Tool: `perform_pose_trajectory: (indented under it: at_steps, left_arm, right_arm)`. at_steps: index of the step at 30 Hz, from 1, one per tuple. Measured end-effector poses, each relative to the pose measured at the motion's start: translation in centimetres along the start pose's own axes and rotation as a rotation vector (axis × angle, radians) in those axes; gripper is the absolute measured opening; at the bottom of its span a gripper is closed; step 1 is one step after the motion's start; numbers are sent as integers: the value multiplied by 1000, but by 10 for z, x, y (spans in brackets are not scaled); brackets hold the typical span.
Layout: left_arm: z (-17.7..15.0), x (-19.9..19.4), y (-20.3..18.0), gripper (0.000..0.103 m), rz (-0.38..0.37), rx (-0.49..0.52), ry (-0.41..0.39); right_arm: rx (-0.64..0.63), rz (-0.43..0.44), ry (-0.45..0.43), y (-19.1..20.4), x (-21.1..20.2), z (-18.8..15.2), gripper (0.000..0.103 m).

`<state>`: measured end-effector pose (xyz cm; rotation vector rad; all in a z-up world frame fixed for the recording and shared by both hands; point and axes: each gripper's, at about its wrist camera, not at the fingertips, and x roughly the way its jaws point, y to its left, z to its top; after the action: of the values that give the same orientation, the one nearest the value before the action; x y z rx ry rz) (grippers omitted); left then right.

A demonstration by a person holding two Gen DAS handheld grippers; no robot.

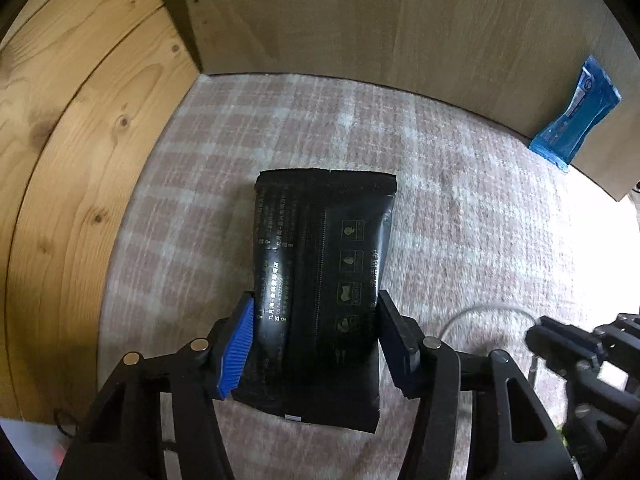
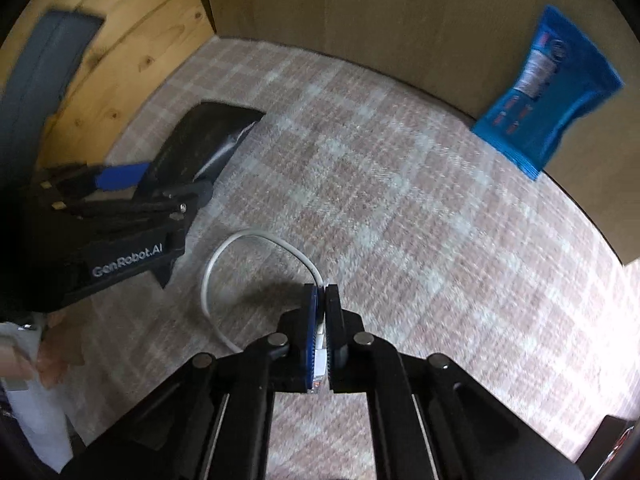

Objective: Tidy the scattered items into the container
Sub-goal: 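Carry wallet and cable to the black tray and release both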

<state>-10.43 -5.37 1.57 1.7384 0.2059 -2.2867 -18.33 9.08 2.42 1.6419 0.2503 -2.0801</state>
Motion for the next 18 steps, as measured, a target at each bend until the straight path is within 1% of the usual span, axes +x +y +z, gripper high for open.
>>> perform_pose_trajectory:
  at_steps: [6, 7, 9, 10, 11, 14, 18]
  left_arm:
    - [-12, -24, 0, 55, 1, -14, -30]
    - [-14, -29, -2, 55, 2, -10, -38]
    - [-14, -43, -4, 55, 9, 0, -58]
    - [-12, -50, 4, 55, 7, 7, -68]
    - [-17, -57, 0, 55, 4, 11, -77]
    - [-15, -73, -13, 55, -4, 27, -102]
    - [-21, -101, -46, 55, -26, 81, -150]
  right_arm:
    - [20, 1, -66, -5, -35, -12, 4]
    - [26, -1, -73, -5, -40, -10, 4]
    - [31, -6, -92, -9, -52, -16, 4]
    - [35, -12, -105, -9, -52, -16, 4]
    - [41, -14, -116, -11, -58, -19, 4]
    - [71, -15, -146, -19, -78, -30, 4]
    - [125, -43, -190, -40, -108, -48, 4]
